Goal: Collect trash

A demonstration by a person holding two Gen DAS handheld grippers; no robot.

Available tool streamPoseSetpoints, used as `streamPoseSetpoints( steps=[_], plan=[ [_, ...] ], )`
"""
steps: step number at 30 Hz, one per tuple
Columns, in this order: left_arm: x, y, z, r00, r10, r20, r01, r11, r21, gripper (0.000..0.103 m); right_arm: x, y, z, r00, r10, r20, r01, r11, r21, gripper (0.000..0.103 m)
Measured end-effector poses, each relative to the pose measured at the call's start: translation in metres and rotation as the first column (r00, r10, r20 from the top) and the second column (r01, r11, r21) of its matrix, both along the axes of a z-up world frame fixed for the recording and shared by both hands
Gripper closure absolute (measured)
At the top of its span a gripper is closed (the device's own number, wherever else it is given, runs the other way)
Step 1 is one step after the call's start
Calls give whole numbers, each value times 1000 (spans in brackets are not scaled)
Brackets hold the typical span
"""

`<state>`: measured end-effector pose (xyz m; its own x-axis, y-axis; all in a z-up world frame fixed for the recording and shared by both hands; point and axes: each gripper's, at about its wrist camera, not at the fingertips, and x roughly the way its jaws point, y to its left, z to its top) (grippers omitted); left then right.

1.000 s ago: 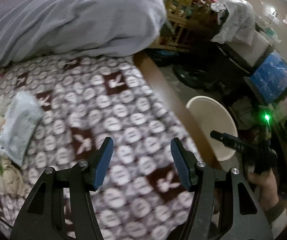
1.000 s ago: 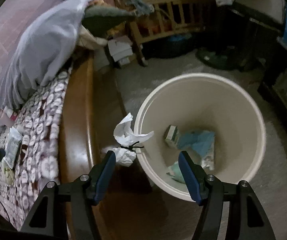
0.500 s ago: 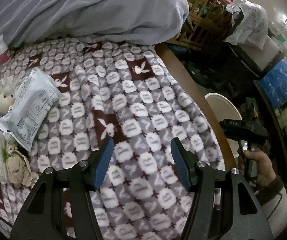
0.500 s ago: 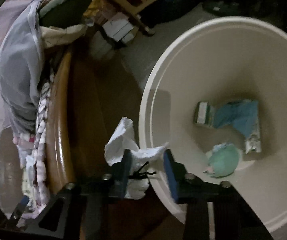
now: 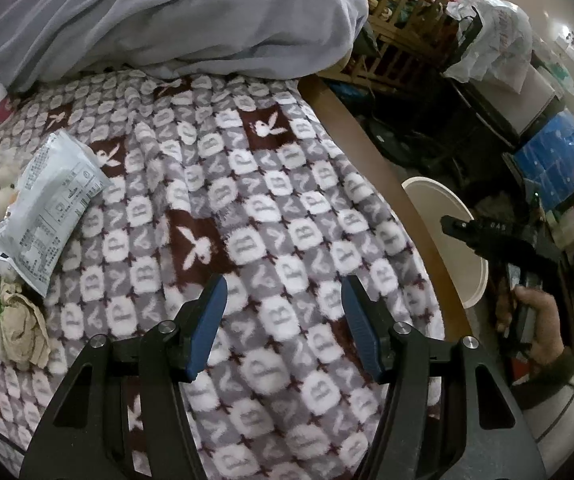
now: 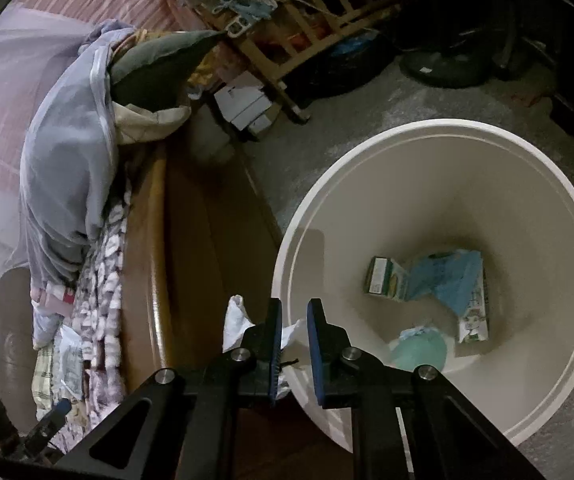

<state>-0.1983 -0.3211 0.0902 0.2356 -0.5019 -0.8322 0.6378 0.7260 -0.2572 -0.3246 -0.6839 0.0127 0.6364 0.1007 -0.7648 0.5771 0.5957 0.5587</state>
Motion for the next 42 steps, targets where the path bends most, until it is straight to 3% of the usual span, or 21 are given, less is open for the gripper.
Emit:
streamPoseSetpoints(
  steps=[1,2,3,13,16,19,20,29,33,34,36,37,40,42],
  plan=[
    [0,0,0,1000,-1,1,1,1000,2,45,3,0,-5,1000,5,-14,-4,999,45,85],
    [0,0,-1,1000,-2,0,2,1000,5,45,5,1,-9,999,7,-34,-5,998,60,69],
    [0,0,-2,1000,-3,-2,3,1000,7,45,10,5,-11,999,19,-43,-17,998,58,63],
    [6,3,-10,1000,10,-18,-10,1000,20,45,45,21,-8,996,87,6,-87,994,72,61],
    [7,4,-12,1000,12,-22,-11,1000,20,45,54,25,-15,993,115,-13,-114,990,80,65],
    [9,5,-11,999,19,-28,-18,1000,18,45,55,26,-26,994,98,-58,-93,993,72,88],
    [9,6,-10,999,21,-26,-21,1000,16,45,53,25,-26,995,88,-54,-84,994,67,91],
    [9,8,-7,999,39,-36,-39,999,-1,45,19,18,25,991,34,132,-42,998,56,92],
    [5,8,-6,999,31,-31,-31,1000,1,45,12,9,34,996,10,91,-12,1000,18,92],
    [5,8,-6,999,30,-32,-30,1000,1,45,13,7,30,998,14,60,-16,999,30,90],
    [5,9,-7,999,31,-32,-31,1000,5,45,18,6,12,999,36,-33,-34,997,65,61],
    [6,9,-7,999,32,-33,-31,999,6,45,18,7,4,998,40,-55,-35,997,75,37],
    [9,10,-11,998,39,-40,-39,999,12,45,16,9,-17,998,22,-64,-17,996,89,33],
    [10,10,-12,998,42,-44,-42,999,17,45,14,8,-30,999,19,-43,-13,992,129,38]
  ],
)
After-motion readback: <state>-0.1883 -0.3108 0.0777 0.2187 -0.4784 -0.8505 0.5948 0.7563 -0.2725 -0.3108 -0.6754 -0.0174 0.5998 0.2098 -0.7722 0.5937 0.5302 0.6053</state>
